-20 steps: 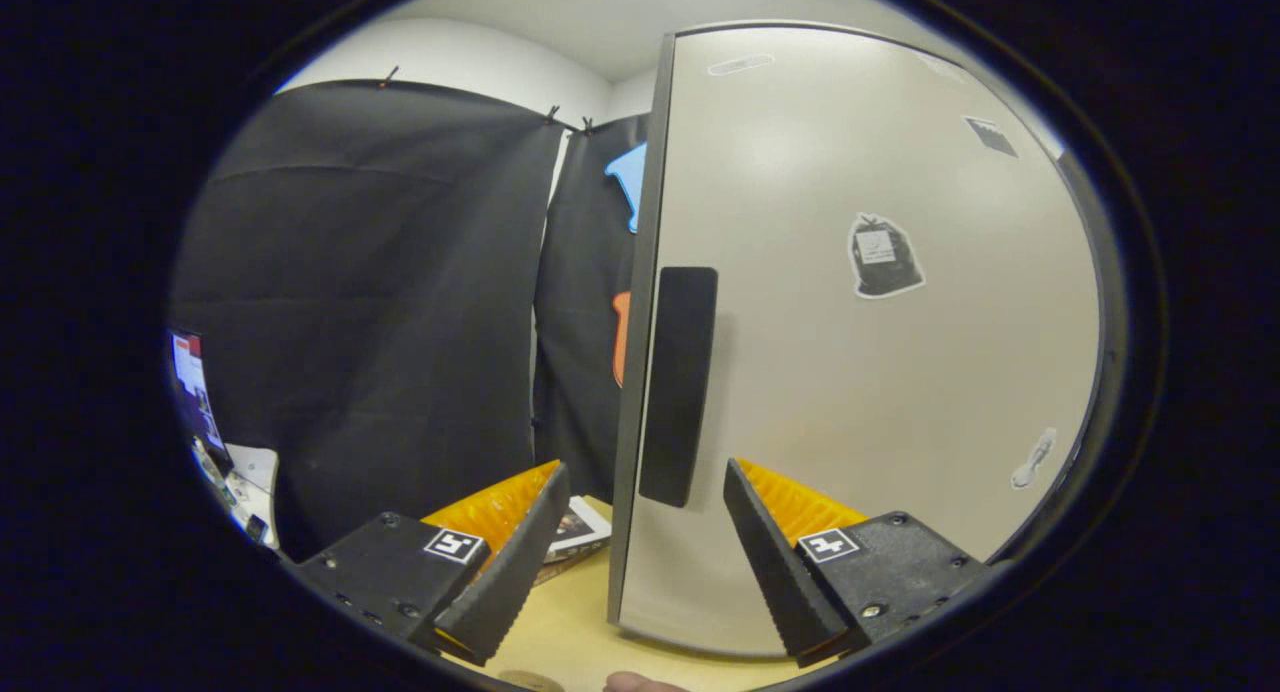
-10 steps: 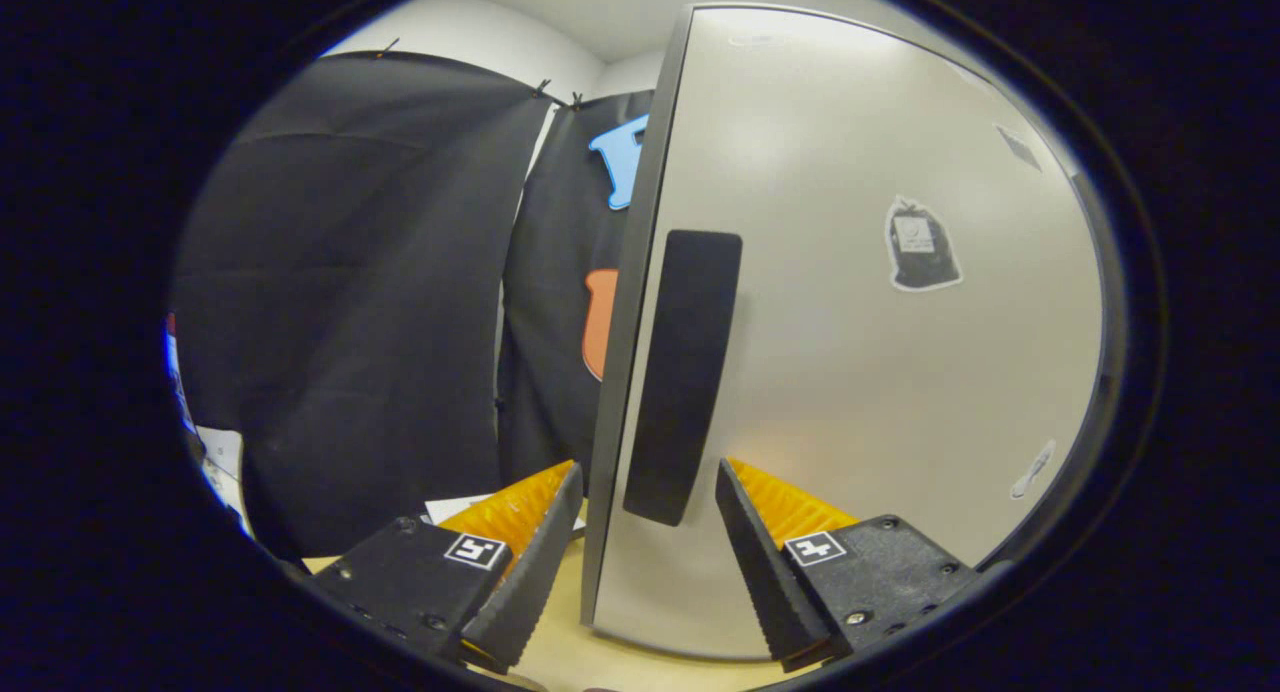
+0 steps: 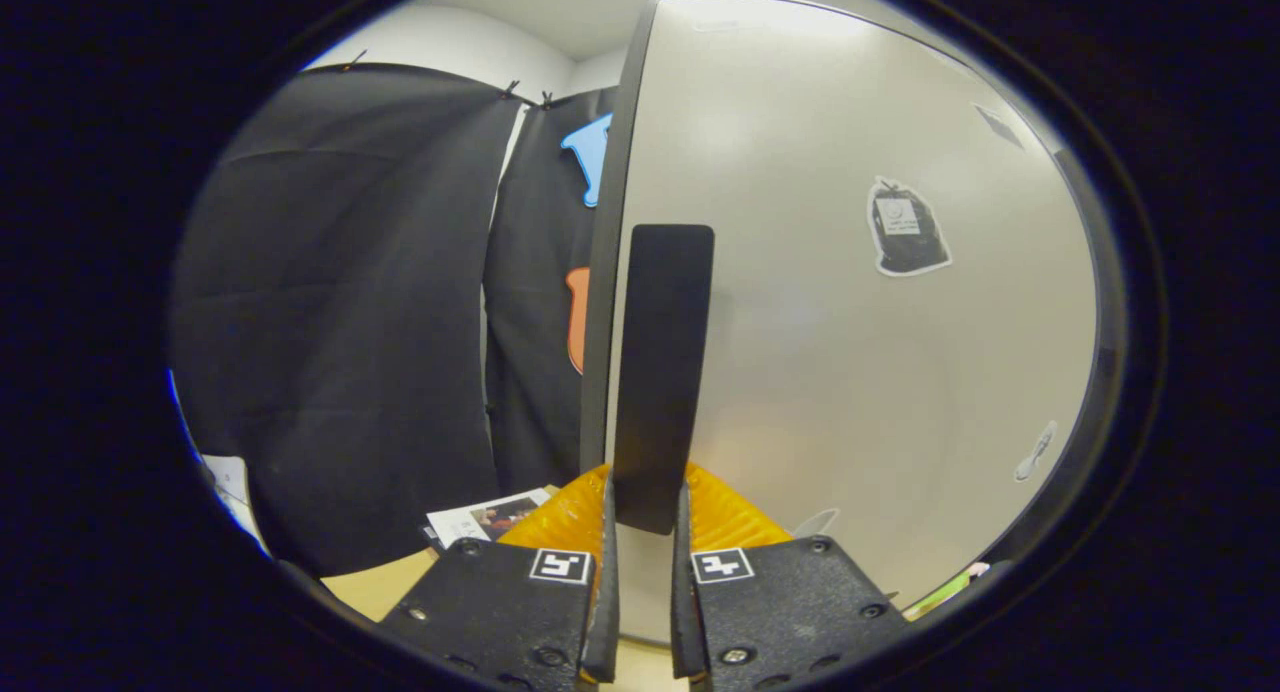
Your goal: Open the cabinet door with the right hand, grasp the bottle in the cabinet with the left hand and place it on the coaster, then close the cabinet door with the right hand.
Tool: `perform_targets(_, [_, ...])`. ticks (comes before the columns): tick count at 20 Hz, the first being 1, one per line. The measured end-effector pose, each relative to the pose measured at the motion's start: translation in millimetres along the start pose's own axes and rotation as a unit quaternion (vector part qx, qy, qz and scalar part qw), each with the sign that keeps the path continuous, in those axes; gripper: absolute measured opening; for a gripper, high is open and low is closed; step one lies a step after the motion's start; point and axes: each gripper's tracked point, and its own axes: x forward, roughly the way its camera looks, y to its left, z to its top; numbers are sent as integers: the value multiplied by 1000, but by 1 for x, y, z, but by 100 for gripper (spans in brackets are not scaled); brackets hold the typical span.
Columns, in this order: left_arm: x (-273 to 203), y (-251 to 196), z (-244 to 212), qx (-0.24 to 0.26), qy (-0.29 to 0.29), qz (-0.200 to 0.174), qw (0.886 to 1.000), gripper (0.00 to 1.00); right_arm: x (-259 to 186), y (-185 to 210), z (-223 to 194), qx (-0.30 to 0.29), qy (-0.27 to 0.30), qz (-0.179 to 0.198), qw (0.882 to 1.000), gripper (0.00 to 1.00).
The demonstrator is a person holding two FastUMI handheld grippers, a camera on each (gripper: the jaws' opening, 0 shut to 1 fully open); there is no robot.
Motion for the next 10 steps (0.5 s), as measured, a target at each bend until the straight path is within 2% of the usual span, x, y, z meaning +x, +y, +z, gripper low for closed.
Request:
perform_targets(6, [4,-7,-1,-2,-1,-10,1000,96,-31,11,-1,10,-6,20,1000,22])
perform_targets(10, [6,-18,0,4,1,-26,1000,96,-84,7,-7,13,-4,36,999,22])
